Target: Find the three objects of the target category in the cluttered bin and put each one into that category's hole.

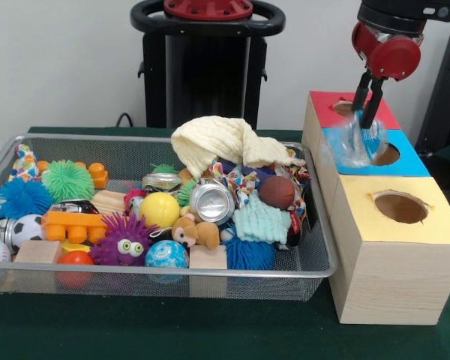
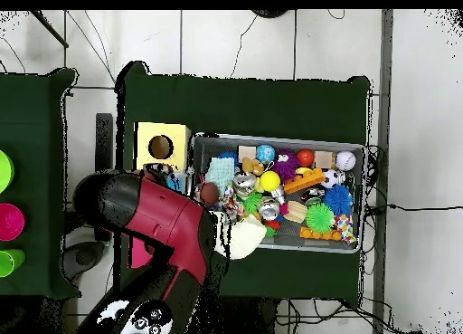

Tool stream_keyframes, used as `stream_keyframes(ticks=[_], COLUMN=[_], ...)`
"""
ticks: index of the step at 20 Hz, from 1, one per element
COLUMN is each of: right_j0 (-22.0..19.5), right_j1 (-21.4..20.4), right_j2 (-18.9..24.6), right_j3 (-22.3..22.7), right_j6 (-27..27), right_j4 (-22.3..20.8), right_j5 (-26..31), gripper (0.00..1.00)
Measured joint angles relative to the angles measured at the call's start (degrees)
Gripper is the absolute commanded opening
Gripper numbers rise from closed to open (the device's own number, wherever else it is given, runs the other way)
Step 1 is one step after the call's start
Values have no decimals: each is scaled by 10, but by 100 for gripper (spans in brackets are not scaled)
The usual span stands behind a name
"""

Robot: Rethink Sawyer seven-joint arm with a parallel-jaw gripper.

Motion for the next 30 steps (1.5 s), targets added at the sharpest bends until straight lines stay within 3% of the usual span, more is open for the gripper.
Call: stream_keyframes(ticks=[30], right_j0=[-7], right_j1=[4], right_j2=[0], right_j3=[-2], right_j6=[0], right_j4=[-3], right_j5=[39], gripper=[100])
